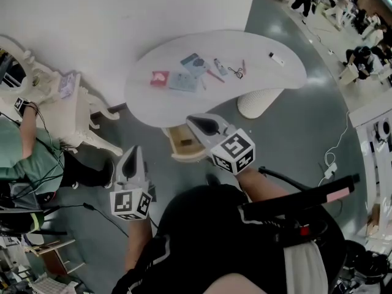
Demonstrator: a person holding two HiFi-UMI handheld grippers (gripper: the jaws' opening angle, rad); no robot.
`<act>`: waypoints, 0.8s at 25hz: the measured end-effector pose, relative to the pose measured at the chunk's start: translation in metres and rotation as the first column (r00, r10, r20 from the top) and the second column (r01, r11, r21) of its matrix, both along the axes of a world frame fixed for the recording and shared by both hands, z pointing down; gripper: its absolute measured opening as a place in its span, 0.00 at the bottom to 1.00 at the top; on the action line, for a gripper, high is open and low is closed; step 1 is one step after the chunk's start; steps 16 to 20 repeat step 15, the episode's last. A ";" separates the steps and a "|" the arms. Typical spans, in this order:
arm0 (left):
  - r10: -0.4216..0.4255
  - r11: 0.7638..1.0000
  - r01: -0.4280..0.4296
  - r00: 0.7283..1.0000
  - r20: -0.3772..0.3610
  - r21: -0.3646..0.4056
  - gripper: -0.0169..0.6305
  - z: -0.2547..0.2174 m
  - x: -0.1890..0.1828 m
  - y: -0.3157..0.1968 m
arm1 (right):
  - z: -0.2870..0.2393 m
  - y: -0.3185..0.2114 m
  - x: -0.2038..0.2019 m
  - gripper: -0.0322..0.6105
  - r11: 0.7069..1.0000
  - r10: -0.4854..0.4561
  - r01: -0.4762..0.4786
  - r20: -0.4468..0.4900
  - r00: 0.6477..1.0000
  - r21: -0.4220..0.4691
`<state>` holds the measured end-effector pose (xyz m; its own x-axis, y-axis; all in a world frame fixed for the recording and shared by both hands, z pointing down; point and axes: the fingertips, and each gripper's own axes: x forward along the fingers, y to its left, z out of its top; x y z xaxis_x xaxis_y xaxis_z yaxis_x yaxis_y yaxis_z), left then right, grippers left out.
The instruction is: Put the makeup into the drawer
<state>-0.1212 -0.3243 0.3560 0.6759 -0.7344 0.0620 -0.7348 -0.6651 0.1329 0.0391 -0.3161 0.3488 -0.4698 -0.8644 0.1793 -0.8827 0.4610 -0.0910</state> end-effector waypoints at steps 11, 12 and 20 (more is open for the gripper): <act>0.003 1.000 -0.003 1.000 0.013 0.000 0.03 0.002 0.001 -0.006 | -0.010 -0.007 0.006 0.05 1.000 0.007 -0.007 0.005 1.000 0.022; 0.006 1.000 -0.006 1.000 0.014 0.001 0.03 0.001 0.002 -0.007 | -0.010 -0.008 0.006 0.05 1.000 0.006 -0.006 0.004 1.000 0.022; 0.011 1.000 -0.011 1.000 0.016 0.004 0.03 -0.001 0.002 -0.007 | -0.012 -0.009 0.004 0.05 1.000 0.002 -0.002 0.001 1.000 0.020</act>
